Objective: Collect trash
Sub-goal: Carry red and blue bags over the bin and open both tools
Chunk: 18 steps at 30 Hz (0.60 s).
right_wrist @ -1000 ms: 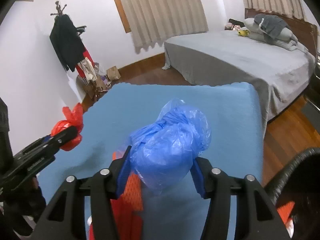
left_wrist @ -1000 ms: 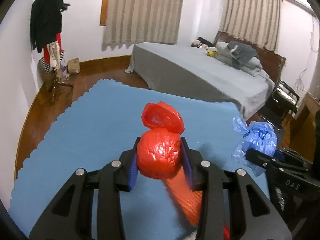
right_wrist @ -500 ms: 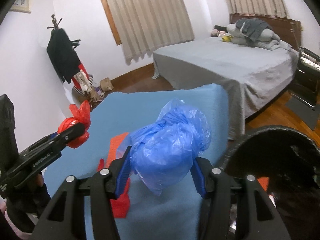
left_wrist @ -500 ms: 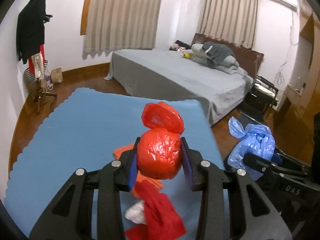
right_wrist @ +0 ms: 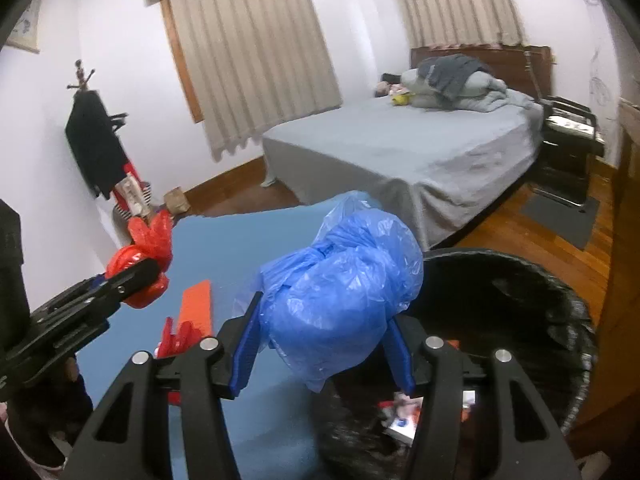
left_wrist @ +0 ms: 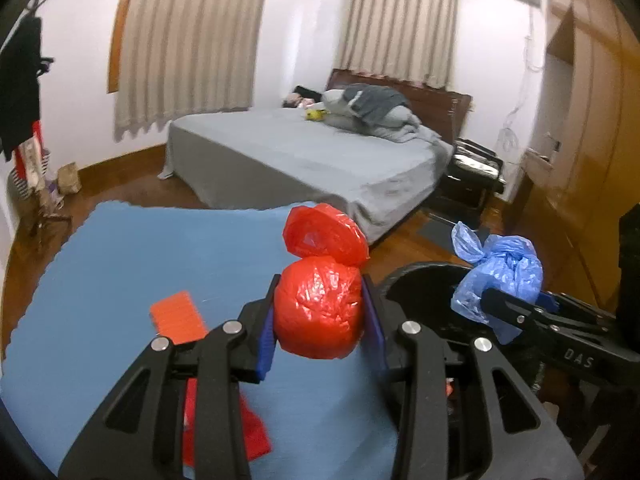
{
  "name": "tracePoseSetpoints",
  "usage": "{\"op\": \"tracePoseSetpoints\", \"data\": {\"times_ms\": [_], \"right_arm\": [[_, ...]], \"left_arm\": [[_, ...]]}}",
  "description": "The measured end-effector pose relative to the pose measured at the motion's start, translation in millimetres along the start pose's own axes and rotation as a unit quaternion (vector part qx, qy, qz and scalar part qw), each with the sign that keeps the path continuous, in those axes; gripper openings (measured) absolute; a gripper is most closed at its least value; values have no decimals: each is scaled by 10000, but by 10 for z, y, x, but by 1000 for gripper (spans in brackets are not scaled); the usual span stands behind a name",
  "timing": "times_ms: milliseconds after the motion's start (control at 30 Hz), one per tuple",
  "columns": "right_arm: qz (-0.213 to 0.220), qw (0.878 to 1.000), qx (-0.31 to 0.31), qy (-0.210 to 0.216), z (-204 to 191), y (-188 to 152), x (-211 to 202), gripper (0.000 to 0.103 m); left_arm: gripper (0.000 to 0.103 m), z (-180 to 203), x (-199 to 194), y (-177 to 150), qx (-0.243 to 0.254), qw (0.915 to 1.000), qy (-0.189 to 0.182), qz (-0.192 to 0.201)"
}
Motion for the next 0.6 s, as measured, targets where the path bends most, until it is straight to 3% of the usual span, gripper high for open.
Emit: {"op": "tracePoseSetpoints", "data": {"times_ms": [600], "right_arm": [[344,9953,376,-821,897,59,-390,56]], "left_arm": [[36,1057,262,181,661,9945,-773,235]]}}
Point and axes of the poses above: each gripper's, at about its wrist camera, not at the fingertips, and x roughly the way its jaws point, z to its right, y to its top, the point moved 6 cm from there along x, roughly the way its jaws point, and after that the axes turned 9 degrees about x, right-handed, at the moved point
